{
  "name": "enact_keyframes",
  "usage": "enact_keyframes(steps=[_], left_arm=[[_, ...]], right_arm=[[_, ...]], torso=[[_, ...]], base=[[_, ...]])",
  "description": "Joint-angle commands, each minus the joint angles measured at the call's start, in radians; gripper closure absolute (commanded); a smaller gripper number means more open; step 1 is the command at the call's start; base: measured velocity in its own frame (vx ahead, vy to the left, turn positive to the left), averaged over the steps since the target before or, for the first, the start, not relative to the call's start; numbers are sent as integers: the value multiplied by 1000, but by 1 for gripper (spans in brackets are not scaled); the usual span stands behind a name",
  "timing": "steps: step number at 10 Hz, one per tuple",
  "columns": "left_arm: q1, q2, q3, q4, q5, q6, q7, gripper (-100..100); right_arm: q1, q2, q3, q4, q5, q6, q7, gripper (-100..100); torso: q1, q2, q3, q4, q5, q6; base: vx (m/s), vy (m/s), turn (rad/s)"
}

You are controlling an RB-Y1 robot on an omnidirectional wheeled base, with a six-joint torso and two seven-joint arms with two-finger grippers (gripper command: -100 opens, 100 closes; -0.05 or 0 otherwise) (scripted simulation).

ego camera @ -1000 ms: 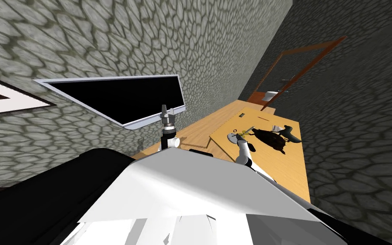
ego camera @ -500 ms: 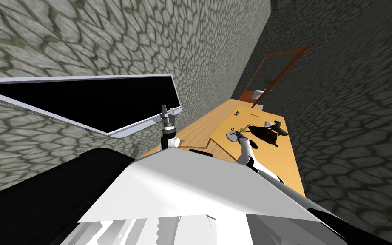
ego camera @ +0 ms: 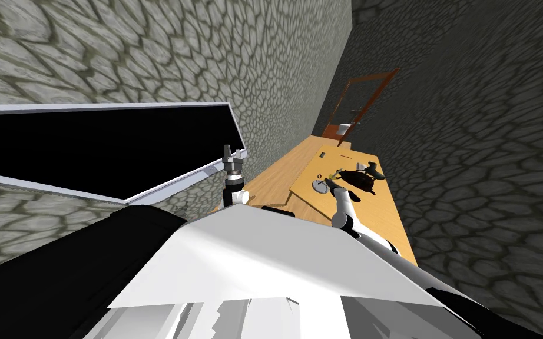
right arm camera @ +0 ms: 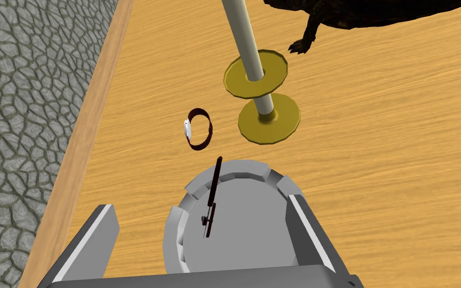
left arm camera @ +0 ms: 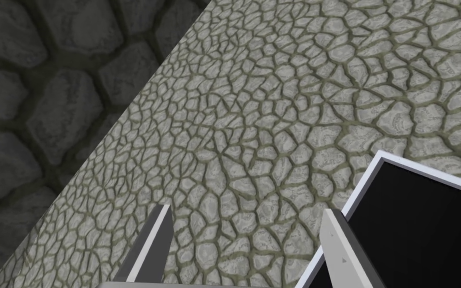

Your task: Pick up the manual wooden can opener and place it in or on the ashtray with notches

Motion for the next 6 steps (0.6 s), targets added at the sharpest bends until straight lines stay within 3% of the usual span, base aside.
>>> enact_keyframes(steps=[1,6], left_arm=[[0,0,0,0,0,0,0,0],[0,0,0,0,0,0,0,0]], right_arm=[[0,0,0,0,0,0,0,0],[0,0,0,0,0,0,0,0]], torso=[[0,0,0,0,0,0],[-4,1,1,0,-1,0]], base=[[2,9,2],[0,0,0]])
